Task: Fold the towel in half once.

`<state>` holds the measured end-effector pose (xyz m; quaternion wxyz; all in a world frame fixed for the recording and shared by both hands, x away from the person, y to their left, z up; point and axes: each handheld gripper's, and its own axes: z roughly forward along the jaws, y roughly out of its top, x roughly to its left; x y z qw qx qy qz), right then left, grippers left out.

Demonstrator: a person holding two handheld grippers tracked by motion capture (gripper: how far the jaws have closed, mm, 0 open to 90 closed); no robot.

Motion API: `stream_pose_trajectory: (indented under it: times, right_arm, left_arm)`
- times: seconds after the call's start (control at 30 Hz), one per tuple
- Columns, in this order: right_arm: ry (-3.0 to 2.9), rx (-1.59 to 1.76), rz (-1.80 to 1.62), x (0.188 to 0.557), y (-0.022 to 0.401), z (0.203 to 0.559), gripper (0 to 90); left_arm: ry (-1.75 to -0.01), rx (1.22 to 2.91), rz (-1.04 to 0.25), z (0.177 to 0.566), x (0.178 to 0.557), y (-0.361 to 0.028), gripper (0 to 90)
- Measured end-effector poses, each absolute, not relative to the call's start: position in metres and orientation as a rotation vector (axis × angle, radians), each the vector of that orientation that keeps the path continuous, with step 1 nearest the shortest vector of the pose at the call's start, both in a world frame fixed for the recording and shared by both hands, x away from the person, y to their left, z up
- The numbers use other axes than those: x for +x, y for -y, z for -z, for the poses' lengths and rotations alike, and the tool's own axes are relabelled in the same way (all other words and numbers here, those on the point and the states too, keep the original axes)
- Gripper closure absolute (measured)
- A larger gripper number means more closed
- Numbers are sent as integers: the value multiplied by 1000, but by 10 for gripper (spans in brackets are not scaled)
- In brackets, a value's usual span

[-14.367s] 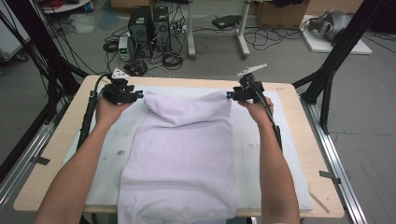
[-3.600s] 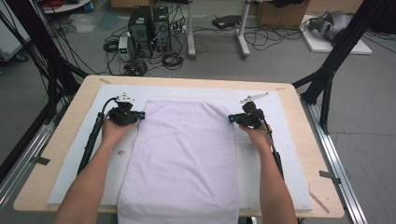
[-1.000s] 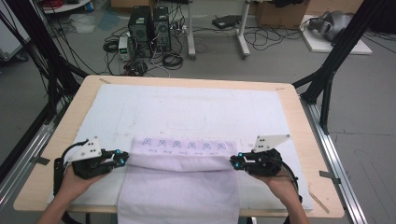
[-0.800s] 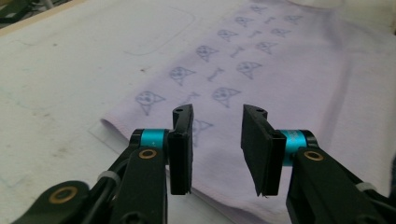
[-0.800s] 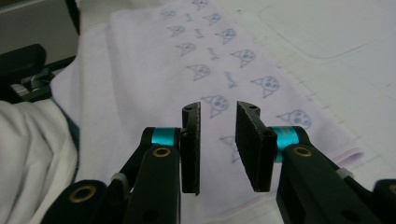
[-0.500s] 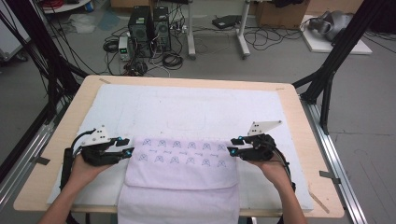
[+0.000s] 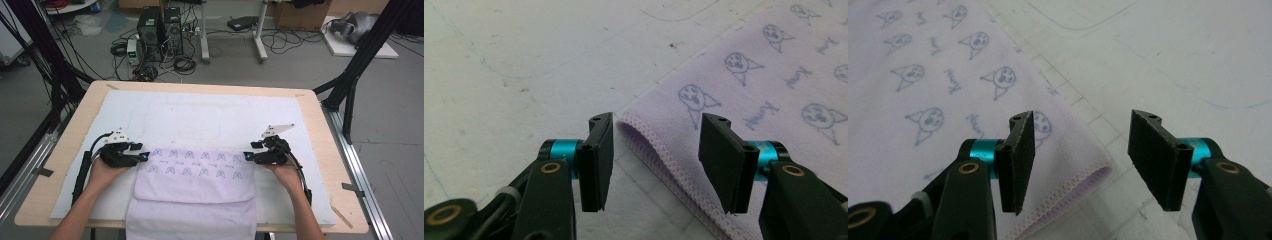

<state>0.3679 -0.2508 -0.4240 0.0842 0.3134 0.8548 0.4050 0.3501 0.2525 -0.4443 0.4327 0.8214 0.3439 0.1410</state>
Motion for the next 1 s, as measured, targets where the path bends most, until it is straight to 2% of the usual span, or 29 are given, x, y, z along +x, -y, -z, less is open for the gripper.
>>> stream_pose_trajectory:
  times: [0.3, 0.4, 0.47, 0.57, 0.73, 0.8, 1.0]
  right_arm:
    - [-2606, 925, -1120, 373, 244, 436, 403]
    - [-2632, 918, -1085, 372, 240, 441, 418]
    - [-2625, 910, -1091, 371, 239, 441, 460]
    - [-2636, 868, -1107, 368, 239, 441, 585]
    - [-2682, 832, -1130, 365, 236, 440, 775]
    - [-2690, 836, -1143, 366, 235, 439, 811]
    - [-2670, 838, -1148, 369, 238, 434, 832]
  left_arm:
    - [-881, 2075, -360, 451, 353, -249, 469]
    - [-854, 2087, -346, 450, 351, -248, 548]
    - [-840, 2096, -340, 449, 351, -247, 603]
    - [-842, 2092, -324, 449, 350, -246, 642]
    - [-810, 2120, -324, 447, 347, -241, 812]
    - [-813, 2125, -328, 446, 346, -240, 833]
    - [-828, 2121, -372, 440, 352, -238, 851]
